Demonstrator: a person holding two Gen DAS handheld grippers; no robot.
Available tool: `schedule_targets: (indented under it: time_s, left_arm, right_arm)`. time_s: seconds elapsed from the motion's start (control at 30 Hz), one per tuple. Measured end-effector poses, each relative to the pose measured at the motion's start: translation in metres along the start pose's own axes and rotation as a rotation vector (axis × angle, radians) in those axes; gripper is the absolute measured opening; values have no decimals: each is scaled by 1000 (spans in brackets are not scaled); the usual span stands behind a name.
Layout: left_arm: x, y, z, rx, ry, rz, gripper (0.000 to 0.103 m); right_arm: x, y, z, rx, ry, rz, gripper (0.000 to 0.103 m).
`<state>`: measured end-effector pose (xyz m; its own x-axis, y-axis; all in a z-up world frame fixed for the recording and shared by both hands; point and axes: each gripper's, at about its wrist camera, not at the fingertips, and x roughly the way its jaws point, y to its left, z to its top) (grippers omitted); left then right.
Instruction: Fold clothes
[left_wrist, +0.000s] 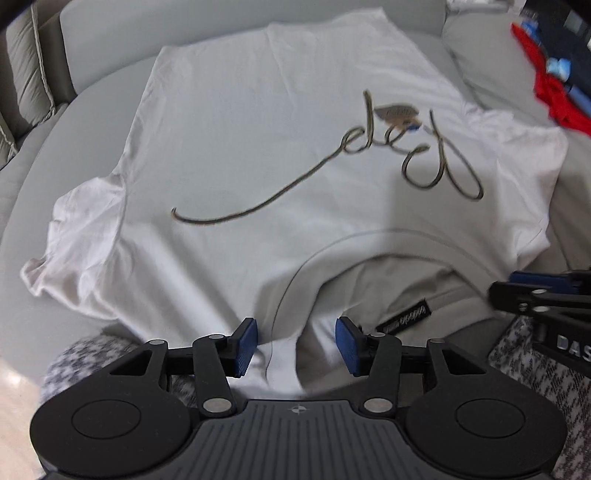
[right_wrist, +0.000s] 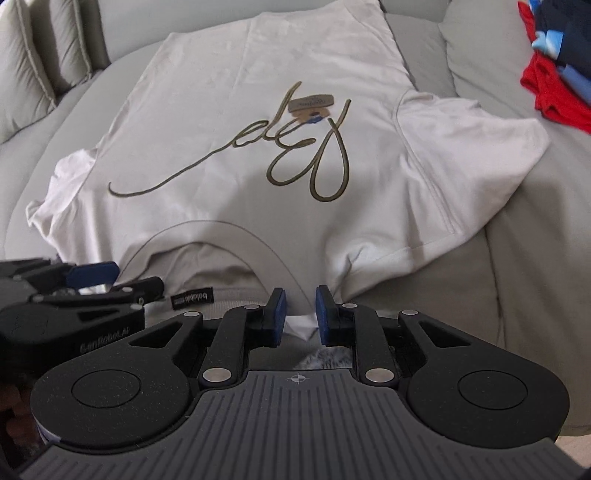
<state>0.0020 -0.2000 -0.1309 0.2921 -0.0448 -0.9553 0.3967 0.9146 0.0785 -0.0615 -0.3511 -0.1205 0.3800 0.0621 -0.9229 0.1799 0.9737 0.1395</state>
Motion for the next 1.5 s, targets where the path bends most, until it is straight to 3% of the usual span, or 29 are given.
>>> schedule_targets:
  time_s: [0.07, 0.23, 0.37, 0.5, 0.67, 0.87, 1.0, 1.27, 1.5]
  left_arm:
    - [-15, -6, 2, 1, -16, -20, 47]
    - [-54, -32, 7, -19, -137, -118, 70]
    - [-71, -61, 7, 17, -214, -197, 71]
    - [-67, -81, 10, 47, -218, -237, 71]
    - [-55, -99, 14, 81, -199, -245, 71]
    - [-42, -104, 19, 84, -165, -266, 71]
    - [-38, -103, 22, 87, -160, -266, 71]
    - [-27, -102, 31, 71, -152, -264, 71]
    - [-23, -109, 54, 42, -227, -246, 70]
  right_arm:
    - [-10, -4, 3, 13, -2, 14, 23]
    - [-50, -32, 3, 53, -128, 37, 28]
    - [-68, -64, -8, 115, -218, 18, 37]
    - [-69, -107, -16, 248, -256, -10, 38]
    - [-54, -125, -14, 299, -266, -15, 45]
    - [-36, -134, -7, 312, -259, -22, 45]
    - [-31, -148, -7, 318, -310, -63, 45]
    - [-18, -197, -4, 449, -370, -78, 45]
    - [0, -211, 10, 471, -392, -17, 42]
